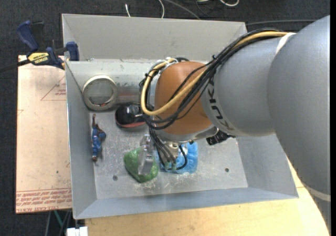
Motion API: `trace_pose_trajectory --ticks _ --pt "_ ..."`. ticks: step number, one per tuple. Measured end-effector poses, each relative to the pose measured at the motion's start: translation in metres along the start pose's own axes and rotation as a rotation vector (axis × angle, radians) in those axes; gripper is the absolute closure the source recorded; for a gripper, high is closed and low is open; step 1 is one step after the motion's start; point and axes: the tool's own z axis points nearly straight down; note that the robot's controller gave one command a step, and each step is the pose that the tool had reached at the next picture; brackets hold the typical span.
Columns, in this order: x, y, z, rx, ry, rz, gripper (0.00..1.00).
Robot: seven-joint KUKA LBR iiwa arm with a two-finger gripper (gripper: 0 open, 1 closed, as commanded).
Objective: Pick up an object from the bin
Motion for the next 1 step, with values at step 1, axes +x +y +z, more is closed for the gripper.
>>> trace_pose_trajectory --ticks 1 --pt "0.0257 0.0286 0.0265 -0.003 -0.005 -0.273 1.00"
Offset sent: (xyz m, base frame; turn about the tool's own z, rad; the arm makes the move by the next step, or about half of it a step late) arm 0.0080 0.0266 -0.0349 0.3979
